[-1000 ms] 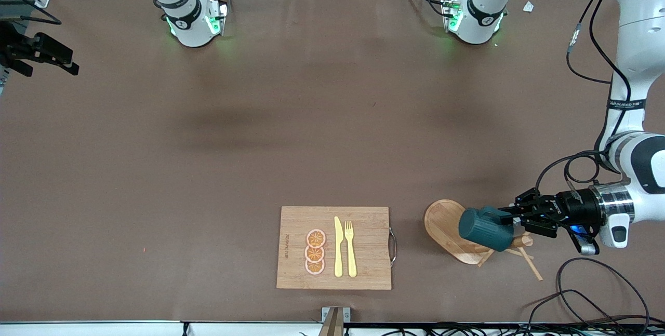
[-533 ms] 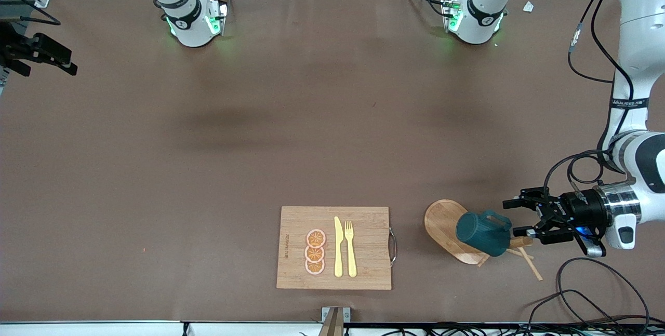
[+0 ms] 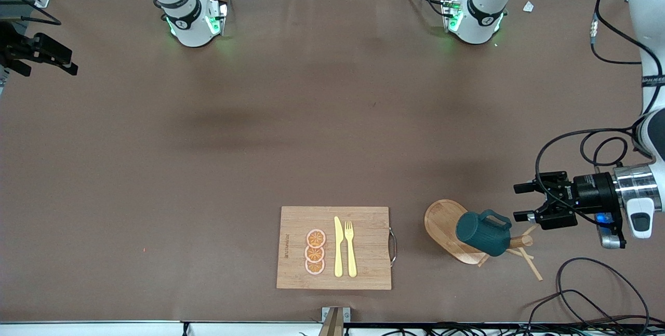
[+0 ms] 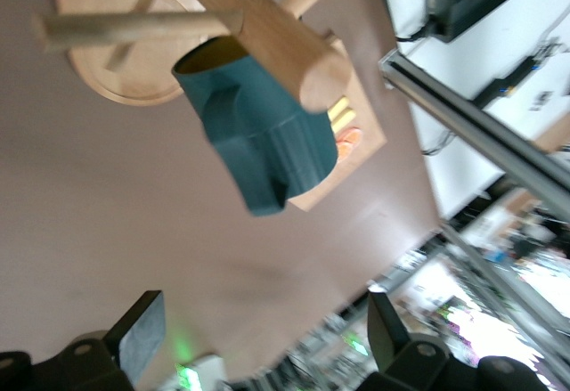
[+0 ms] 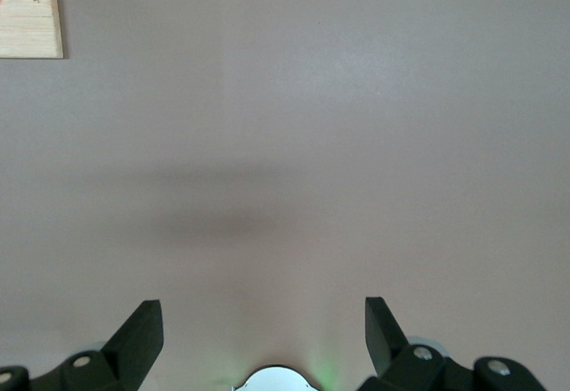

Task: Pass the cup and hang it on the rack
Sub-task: 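Open the left gripper and pull it away from the mug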

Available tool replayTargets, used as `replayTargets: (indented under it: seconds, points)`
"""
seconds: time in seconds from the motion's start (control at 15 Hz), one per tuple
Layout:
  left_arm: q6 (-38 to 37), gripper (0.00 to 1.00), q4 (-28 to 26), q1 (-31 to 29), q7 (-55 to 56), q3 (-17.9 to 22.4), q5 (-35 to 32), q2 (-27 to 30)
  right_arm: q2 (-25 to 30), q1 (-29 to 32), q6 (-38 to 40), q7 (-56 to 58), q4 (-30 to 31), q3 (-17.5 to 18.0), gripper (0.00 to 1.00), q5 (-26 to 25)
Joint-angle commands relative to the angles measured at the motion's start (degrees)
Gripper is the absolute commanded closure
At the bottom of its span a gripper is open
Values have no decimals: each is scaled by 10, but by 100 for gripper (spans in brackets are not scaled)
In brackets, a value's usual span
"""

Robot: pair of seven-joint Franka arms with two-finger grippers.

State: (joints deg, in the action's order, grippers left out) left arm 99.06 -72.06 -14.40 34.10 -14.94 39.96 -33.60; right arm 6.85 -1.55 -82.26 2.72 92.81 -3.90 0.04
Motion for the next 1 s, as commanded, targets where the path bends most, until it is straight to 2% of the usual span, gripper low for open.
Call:
replayTargets:
  seconds: [0.0,0.2,0.53,0.73,0.93]
  points:
    - [-19,0,-12,20,9,3,-88,50,12,-3,-4,4,11,2,0,-10]
    - [-60,0,-13,34,1,-7,-204,94,12,-3,-4,4,11,2,0,-10]
    - [-86,0,-15,29,-35,-70,-395,151,12,-3,-4,4,11,2,0,-10]
    - [-98,0,-28,50,-89,-57,-440,193,12,-2,-3,4,11,2,0,-10]
    - [-101,0,-70,86,-215,2,-452,247,12,-2,-3,4,11,2,0,-10]
